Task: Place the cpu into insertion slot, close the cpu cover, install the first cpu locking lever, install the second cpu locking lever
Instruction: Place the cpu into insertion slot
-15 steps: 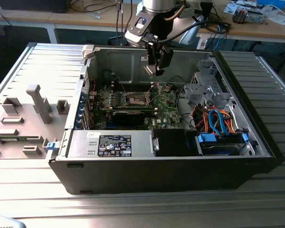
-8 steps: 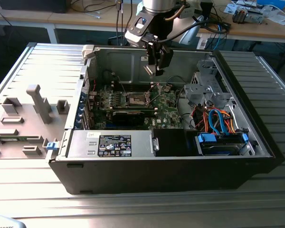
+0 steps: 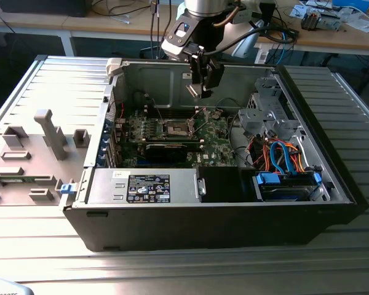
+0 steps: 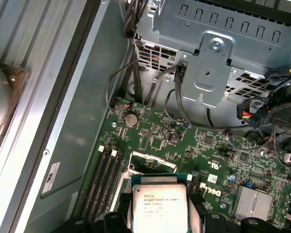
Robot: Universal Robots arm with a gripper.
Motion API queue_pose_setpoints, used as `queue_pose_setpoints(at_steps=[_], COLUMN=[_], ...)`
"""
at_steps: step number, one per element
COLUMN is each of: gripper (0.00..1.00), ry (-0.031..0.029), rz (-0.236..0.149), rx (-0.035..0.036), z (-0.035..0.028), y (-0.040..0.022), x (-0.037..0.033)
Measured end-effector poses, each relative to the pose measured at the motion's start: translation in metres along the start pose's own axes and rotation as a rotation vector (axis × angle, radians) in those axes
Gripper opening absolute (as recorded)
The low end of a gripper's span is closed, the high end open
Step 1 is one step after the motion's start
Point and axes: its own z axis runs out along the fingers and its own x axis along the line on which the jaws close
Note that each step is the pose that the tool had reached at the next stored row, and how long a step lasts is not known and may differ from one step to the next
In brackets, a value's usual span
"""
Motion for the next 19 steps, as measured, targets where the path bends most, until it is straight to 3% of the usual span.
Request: queue_pose_setpoints(at_steps=[19], gripper=[0.55], ry=[-0.0008], rz=[0.010], rx=[-0.0002], z=[0.0002], y=[0.0000], x=[0.0000])
